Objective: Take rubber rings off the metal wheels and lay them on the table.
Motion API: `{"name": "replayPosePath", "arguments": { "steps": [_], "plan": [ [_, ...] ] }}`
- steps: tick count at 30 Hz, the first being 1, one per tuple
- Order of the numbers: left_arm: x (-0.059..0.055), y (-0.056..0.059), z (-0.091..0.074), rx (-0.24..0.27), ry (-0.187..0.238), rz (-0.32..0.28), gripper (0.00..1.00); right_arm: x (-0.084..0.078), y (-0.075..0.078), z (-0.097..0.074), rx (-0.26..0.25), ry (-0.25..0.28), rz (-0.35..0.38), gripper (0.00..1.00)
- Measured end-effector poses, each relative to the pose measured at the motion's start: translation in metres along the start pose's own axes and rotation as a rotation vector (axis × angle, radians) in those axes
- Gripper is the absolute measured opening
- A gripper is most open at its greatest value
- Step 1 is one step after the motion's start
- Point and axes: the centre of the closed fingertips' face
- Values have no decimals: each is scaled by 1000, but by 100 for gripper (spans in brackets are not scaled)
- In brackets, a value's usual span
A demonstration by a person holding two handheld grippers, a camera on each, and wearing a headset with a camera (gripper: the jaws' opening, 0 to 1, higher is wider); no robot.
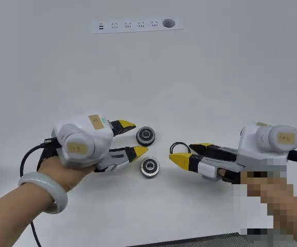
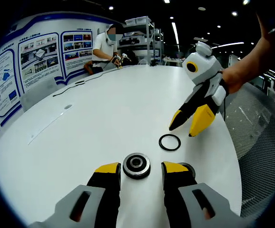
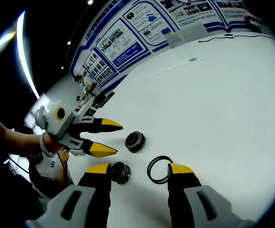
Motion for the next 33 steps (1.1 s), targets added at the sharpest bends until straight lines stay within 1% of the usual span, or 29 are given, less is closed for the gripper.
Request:
{"name": "replayPosePath", "arguments": {
  "steps": [5, 10, 16, 22, 24, 29, 33],
  "plan": [
    [4, 0, 6, -4, 1, 1, 35, 1, -1, 1, 4, 1, 1, 48],
    [4, -2, 12, -7, -11, 3, 31, 1, -2, 2, 7, -1, 2, 47],
    [2, -1, 18, -12, -28, -6, 26, 2, -2, 3, 8, 4, 12, 47],
    [0, -4, 23, -5, -45, -26, 22, 1, -2, 2, 6, 3, 13, 46],
    [-2, -5, 24, -2, -56, -30, 21, 1, -1, 2, 5, 3, 15, 46],
    [-6, -5, 24, -5, -68, -37, 18, 0, 1, 1, 2, 3, 19, 46],
    [-6, -6, 24, -3, -66, -35, 16, 0, -1, 1, 4, 4, 22, 46]
  ]
}}
Point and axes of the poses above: the centre of the closed fingertips' face, and the gripper's own axes: z roughly forward along the fingers, y roughly to its right, x roughly out of its top, and after that the axes turned 1 degree about -z, right-handed
